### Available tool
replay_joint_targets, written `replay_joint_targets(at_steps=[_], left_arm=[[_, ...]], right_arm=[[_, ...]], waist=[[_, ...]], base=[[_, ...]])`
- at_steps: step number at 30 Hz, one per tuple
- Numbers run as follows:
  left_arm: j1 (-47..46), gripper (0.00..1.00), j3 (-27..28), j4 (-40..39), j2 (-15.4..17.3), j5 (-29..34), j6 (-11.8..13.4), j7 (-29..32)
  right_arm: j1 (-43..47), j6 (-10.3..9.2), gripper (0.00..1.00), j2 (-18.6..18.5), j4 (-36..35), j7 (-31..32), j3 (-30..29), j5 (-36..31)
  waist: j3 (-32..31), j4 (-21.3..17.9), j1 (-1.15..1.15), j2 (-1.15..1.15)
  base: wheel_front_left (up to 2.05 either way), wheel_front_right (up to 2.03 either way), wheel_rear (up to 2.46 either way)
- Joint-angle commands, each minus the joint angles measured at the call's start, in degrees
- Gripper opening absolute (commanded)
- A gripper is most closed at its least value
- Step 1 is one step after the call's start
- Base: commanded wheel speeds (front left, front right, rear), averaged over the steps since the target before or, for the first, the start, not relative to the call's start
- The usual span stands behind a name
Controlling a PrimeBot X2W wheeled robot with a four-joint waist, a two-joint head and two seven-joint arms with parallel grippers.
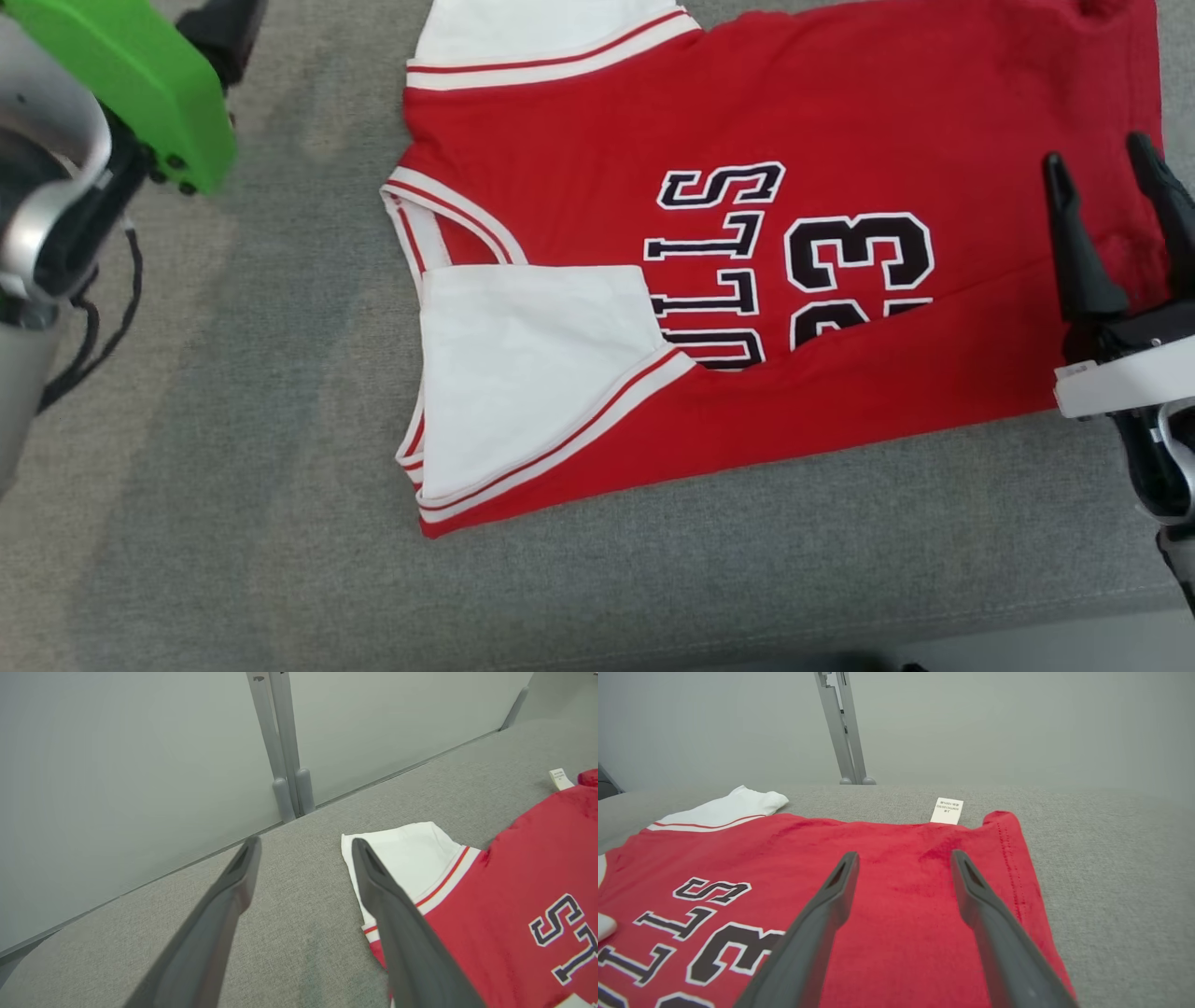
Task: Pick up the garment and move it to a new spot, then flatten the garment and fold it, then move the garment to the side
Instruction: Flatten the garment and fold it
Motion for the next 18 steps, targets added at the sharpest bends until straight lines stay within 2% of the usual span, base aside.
replay_joint_targets(at_steps=[1,8,13,18], left_arm=[[-3.5,1.0,-0.3,2.6,0.1,0.1,-1.0,1.6],[-12.6,1.0,-3.6,11.0,-0.2,-1.0,-4.1,7.1],[-15.9,1.0,-5.4,15.7,-0.3,-0.5,-4.6,7.9],[-18.0,1.0,-6.8,19.3,1.2,0.0,-4.9,8.9]], right_arm=[[-1.7,-0.06,1.0,0.9,0.5,-0.8,0.6,-1.2],[-5.2,-0.06,1.0,4.8,1.6,-1.8,2.2,-2.5],[-5.2,-0.06,1.0,6.7,0.2,-1.9,1.7,-2.6],[-4.5,-0.06,1.0,7.9,-0.5,-1.9,1.2,-2.8]], waist=[[4.1,-4.2,0.0,0.0],[7.2,-8.5,0.0,0.0],[9.1,-11.0,0.0,0.0],[10.1,-13.0,0.0,0.0]], base=[[0.0,0.0,0.0],[0.0,0.0,0.0],[0.0,0.0,0.0],[0.0,0.0,0.0]])
